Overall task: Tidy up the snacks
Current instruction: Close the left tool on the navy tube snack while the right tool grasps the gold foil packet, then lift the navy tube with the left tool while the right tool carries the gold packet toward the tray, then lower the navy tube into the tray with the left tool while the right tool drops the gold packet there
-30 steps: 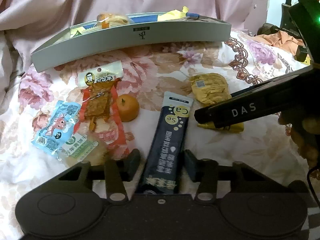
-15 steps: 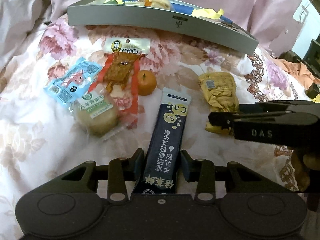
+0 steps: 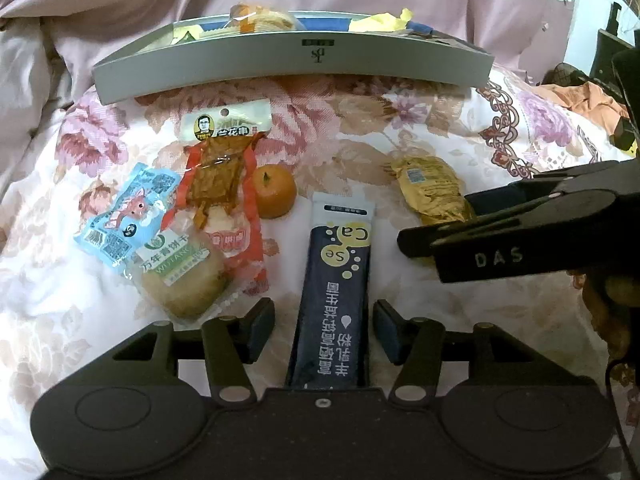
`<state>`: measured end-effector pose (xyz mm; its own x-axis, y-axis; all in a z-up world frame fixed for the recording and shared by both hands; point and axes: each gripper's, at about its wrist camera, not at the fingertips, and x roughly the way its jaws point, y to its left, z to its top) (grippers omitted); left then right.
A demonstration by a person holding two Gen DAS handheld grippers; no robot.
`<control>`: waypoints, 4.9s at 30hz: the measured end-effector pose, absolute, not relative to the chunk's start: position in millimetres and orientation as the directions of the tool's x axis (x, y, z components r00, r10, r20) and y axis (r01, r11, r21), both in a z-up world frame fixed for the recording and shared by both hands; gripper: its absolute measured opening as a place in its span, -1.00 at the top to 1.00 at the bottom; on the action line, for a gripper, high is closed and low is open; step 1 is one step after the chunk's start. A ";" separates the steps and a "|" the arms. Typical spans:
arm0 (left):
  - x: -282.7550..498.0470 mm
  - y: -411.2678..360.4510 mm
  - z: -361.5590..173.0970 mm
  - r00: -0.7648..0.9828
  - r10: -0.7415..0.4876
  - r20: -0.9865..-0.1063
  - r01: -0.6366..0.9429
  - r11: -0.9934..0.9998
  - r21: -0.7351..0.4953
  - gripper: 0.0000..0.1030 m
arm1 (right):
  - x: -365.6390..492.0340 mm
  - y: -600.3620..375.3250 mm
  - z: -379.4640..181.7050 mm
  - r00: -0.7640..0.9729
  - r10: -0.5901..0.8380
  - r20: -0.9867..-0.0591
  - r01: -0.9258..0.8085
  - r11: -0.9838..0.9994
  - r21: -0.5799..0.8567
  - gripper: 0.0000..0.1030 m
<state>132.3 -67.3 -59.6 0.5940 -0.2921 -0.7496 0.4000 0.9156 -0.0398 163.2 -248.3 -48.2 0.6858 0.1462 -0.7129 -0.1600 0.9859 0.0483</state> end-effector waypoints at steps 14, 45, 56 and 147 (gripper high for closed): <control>128.7 -65.2 -57.7 0.614 -0.301 -0.730 0.394 0.918 -0.046 0.35 | 153.7 -226.4 -48.2 0.727 0.117 -0.677 -0.250 0.963 -0.101 0.15; 119.9 -58.0 -46.6 0.686 -0.358 -0.634 0.361 0.923 -0.131 0.40 | 130.5 -202.6 -38.8 0.842 0.103 -0.530 -0.314 0.892 -0.326 0.50; 110.7 -58.0 -35.9 0.727 -0.397 -0.560 0.385 0.911 -0.147 0.41 | 112.1 -201.8 -24.5 0.924 0.080 -0.374 -0.242 0.879 -0.410 0.51; 260.6 -115.1 67.9 0.929 -0.148 -0.338 0.093 0.980 -0.173 -0.98 | 202.1 -292.7 34.8 0.995 -0.050 -0.091 0.046 0.998 -0.052 -0.97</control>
<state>260.6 -115.1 67.9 0.9295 -0.1476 -0.3381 0.0926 0.9805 -0.1735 202.1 -292.7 34.8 0.9946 -0.0503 -0.0912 0.0457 0.9976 -0.0521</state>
